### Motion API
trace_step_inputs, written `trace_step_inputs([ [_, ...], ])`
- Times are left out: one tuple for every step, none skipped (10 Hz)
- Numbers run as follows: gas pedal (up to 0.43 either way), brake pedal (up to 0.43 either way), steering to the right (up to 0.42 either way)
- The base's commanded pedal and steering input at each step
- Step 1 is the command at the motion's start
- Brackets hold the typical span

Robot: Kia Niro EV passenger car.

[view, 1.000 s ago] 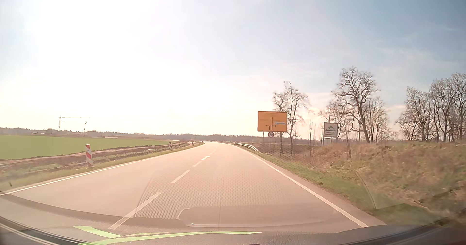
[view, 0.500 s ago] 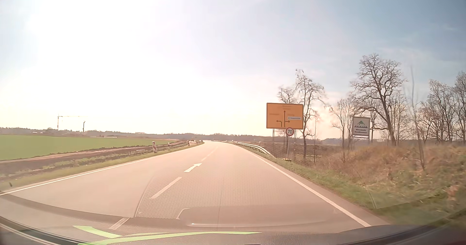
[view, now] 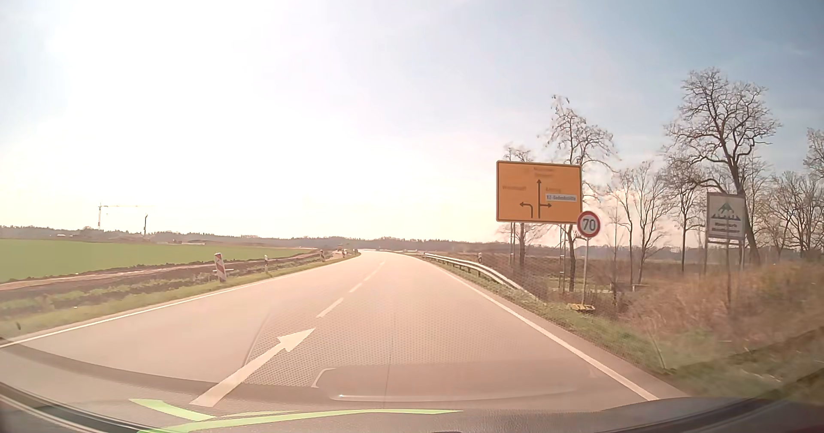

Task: Follow the waypoints while adhering to traffic rules and regulations

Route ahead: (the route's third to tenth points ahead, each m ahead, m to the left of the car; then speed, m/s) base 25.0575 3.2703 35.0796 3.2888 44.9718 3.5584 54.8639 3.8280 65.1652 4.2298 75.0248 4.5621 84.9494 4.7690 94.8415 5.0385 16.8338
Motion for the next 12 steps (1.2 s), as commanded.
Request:
trace_step_inputs([
  [0.118,0.0,-0.003],
  [0.118,0.0,-0.003],
  [0.118,0.0,-0.003],
  [0.118,0.0,-0.002],
  [0.118,0.0,-0.002],
  [0.13,0.0,-0.001],
  [0.13,0.0,-0.001],
  [0.13,0.0,-0.001],
  [0.13,0.0,-0.001],
  [0.13,0.0,-0.001],
  [0.13,0.0,-0.001],
  [0.138,0.0,-0.001],
])
